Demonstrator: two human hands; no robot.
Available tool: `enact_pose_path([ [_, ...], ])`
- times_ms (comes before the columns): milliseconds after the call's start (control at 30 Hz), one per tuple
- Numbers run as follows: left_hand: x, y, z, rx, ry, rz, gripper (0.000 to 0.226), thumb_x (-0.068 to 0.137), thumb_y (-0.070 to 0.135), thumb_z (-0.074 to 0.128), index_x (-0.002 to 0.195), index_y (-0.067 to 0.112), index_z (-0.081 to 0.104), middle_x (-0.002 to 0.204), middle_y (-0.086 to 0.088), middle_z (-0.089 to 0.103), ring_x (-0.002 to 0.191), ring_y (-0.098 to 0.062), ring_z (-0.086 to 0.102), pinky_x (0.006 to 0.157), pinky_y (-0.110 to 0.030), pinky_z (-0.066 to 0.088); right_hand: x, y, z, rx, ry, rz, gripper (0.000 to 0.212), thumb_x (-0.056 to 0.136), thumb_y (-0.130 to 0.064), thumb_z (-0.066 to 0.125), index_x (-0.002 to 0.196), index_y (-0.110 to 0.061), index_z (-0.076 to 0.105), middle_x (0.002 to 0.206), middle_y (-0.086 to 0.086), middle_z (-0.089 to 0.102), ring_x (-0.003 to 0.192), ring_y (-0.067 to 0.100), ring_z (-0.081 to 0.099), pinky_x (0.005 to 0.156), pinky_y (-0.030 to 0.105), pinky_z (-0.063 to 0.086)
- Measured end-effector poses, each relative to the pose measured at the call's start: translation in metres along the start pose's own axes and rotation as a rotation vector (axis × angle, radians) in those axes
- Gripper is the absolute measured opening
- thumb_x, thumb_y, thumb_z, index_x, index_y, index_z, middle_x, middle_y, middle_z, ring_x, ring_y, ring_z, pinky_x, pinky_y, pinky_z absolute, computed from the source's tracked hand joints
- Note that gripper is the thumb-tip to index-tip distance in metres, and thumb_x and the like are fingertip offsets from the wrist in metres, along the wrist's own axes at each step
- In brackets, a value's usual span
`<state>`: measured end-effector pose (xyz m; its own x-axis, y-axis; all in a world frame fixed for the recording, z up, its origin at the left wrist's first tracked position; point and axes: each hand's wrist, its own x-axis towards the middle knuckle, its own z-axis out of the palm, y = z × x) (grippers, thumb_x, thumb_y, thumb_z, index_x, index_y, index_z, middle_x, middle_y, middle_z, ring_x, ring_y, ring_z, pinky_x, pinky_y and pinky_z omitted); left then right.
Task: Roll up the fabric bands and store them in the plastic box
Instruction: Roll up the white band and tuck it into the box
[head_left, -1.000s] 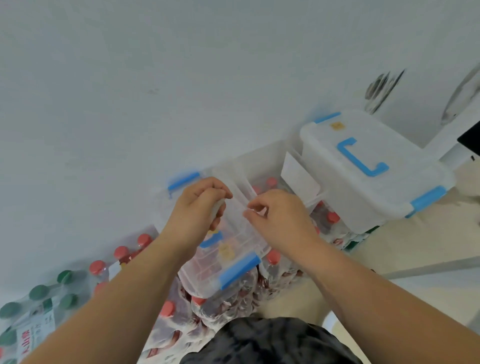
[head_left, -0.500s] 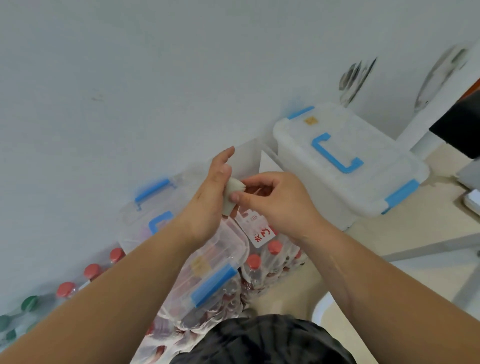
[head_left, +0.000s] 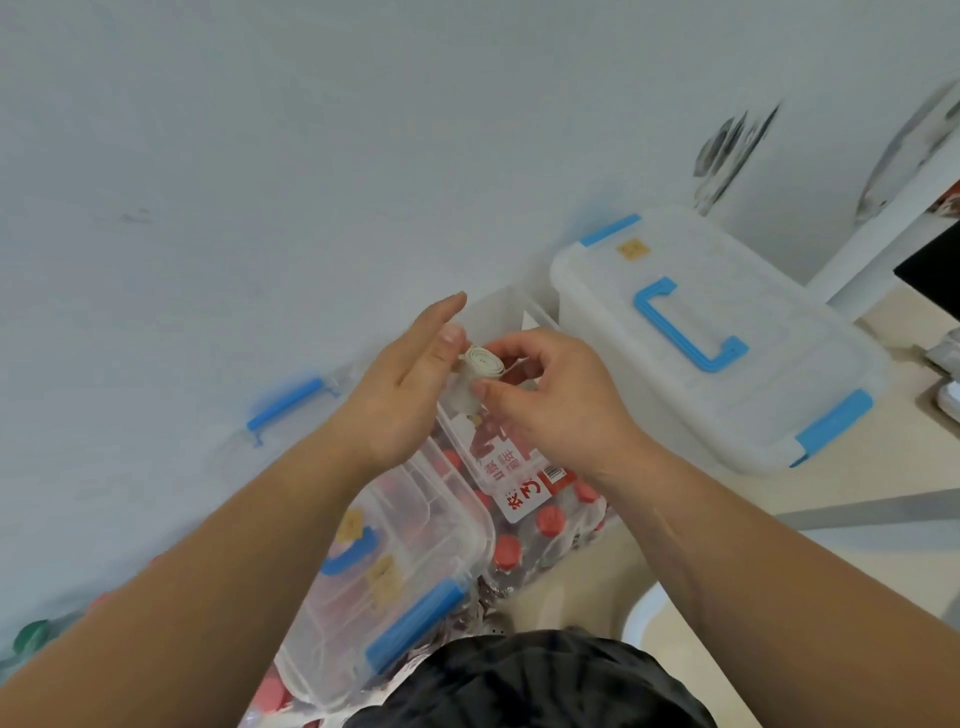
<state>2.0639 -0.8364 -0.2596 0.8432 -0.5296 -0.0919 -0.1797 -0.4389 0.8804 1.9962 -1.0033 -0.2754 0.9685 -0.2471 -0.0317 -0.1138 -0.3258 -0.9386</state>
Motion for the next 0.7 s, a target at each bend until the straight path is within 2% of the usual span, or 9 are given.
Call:
enact_pose_path([
  [67,0.003,-0.003,-0.017,0.357,0.183,0.061,0.032,0.097,0.045,0.052,0.119,0.031,0.071,0.111,0.007,0.069,0.103,-0.01,0.064,0.097,-0.035,0.05,0.01,0.007,0.001,0.022,0.002,0.035,0.019,0.083,-0.016,0.082,0.099,-0.023,0.076,0.086,-0.012,0.071,0.065,-0.003,0.069,0.051,0.008,0.049],
  [133,0.005,-0.009,-0.032,0.682,0.212,0.081,0.016,0.093,0.026,0.066,0.102,0.023,0.078,0.1,0.0,0.07,0.098,-0.023,0.064,0.095,-0.038,0.048,0.023,0.014,0.003,0.01,-0.03,0.098,0.023,0.081,-0.013,0.084,0.098,-0.026,0.075,0.084,-0.015,0.07,0.06,-0.008,0.067,0.047,0.005,0.044],
  [167,0.006,-0.01,-0.036,0.794,0.167,0.024,0.017,0.089,0.029,0.07,0.102,0.022,0.079,0.099,-0.002,0.068,0.102,-0.027,0.063,0.098,-0.04,0.046,0.03,0.017,0.006,-0.023,-0.057,0.124,0.024,0.081,-0.015,0.085,0.095,-0.031,0.074,0.083,-0.016,0.069,0.06,-0.01,0.066,0.045,0.004,0.043],
  [233,0.008,-0.013,-0.037,0.937,0.057,-0.138,0.038,0.081,0.052,0.073,0.111,0.027,0.076,0.107,-0.001,0.064,0.114,-0.026,0.057,0.104,-0.042,0.043,0.046,0.024,0.016,-0.118,-0.116,0.15,0.023,0.08,-0.021,0.085,0.092,-0.037,0.073,0.079,-0.018,0.068,0.06,-0.013,0.064,0.042,0.003,0.04],
  [300,0.009,-0.014,-0.034,0.983,-0.002,-0.211,0.062,0.072,0.071,0.07,0.119,0.031,0.072,0.118,0.002,0.061,0.122,-0.023,0.052,0.107,-0.043,0.042,0.062,0.032,0.028,-0.227,-0.172,0.161,0.022,0.079,-0.024,0.085,0.094,-0.034,0.073,0.077,-0.017,0.067,0.062,-0.003,0.067,0.047,0.008,0.045],
  [400,0.012,-0.016,-0.028,0.994,-0.014,-0.207,0.081,0.061,0.083,0.066,0.122,0.031,0.071,0.127,0.004,0.061,0.127,-0.02,0.048,0.109,-0.04,0.041,0.081,0.043,0.045,-0.38,-0.26,0.201,0.021,0.079,-0.02,0.083,0.094,-0.03,0.072,0.083,-0.012,0.067,0.075,0.012,0.068,0.067,0.03,0.059],
  [533,0.013,-0.02,-0.027,0.947,0.013,-0.201,0.105,0.051,0.087,0.06,0.135,0.025,0.062,0.136,0.001,0.061,0.13,-0.024,0.05,0.109,-0.04,0.04,0.095,0.05,0.057,-0.481,-0.311,0.218,0.027,0.076,-0.016,0.084,0.081,-0.032,0.063,0.084,-0.006,0.067,0.071,0.017,0.067,0.059,0.03,0.056],
  [600,0.013,-0.022,-0.027,0.93,0.021,-0.19,0.108,0.054,0.084,0.067,0.145,0.029,0.052,0.141,0.005,0.06,0.131,-0.023,0.048,0.108,-0.039,0.039,0.099,0.05,0.062,-0.508,-0.32,0.226,0.029,0.075,-0.016,0.084,0.078,-0.032,0.061,0.083,-0.005,0.068,0.073,0.019,0.069,0.062,0.032,0.058],
  [700,0.014,-0.024,-0.025,0.939,0.05,-0.153,0.096,0.06,0.076,0.074,0.143,0.033,0.054,0.137,0.012,0.063,0.125,-0.019,0.049,0.102,-0.035,0.042,0.1,0.048,0.066,-0.499,-0.314,0.24,0.023,0.075,-0.019,0.084,0.08,-0.031,0.065,0.082,-0.007,0.071,0.075,0.018,0.07,0.071,0.036,0.062],
])
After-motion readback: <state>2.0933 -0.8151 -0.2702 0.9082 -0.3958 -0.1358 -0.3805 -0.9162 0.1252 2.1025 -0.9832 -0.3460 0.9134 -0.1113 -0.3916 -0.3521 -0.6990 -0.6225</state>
